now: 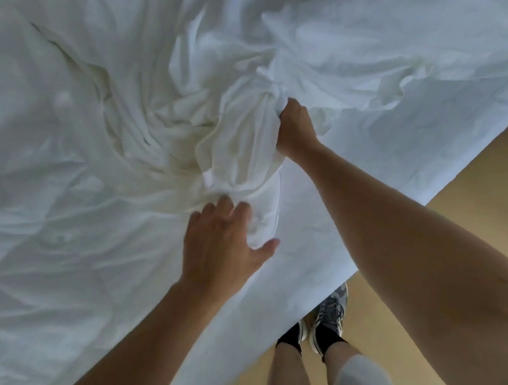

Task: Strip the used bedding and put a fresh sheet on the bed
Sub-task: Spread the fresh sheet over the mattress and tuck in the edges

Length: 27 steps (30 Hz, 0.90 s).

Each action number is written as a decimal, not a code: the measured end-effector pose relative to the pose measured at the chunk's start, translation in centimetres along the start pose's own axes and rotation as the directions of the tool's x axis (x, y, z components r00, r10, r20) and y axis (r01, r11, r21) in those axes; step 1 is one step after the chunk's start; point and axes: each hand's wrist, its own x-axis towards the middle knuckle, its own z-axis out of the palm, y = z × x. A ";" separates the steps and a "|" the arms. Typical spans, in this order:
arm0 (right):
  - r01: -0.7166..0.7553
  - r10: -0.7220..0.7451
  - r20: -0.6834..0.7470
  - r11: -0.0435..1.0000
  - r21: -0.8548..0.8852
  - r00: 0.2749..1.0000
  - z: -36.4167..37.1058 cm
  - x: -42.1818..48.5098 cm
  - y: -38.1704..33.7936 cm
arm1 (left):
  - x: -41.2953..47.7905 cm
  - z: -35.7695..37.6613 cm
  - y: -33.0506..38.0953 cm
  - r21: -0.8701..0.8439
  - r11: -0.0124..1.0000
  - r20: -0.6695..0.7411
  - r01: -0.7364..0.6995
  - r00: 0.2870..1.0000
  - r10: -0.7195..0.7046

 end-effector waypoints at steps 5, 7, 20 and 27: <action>-0.015 0.019 0.101 0.999 -0.040 0.995 -1.4 2.2 -0.5 | 3.4 4.1 1.5 0.171 0.931 0.207 0.321 0.913 -0.353; 0.021 -0.008 0.129 0.995 -0.100 0.992 -1.6 2.3 -0.4 | 5.5 4.4 1.3 0.103 0.939 0.225 0.328 0.912 -0.343; 0.338 -0.465 -0.133 0.786 -0.518 0.875 -1.3 -9.3 7.0 | -7.2 -1.0 -10.0 0.106 0.994 0.283 -0.039 0.959 0.007; 0.352 -0.280 0.214 0.690 -0.633 0.936 -0.6 -14.7 8.1 | -1.8 -0.8 -8.2 -0.773 0.454 0.468 0.444 0.881 -0.065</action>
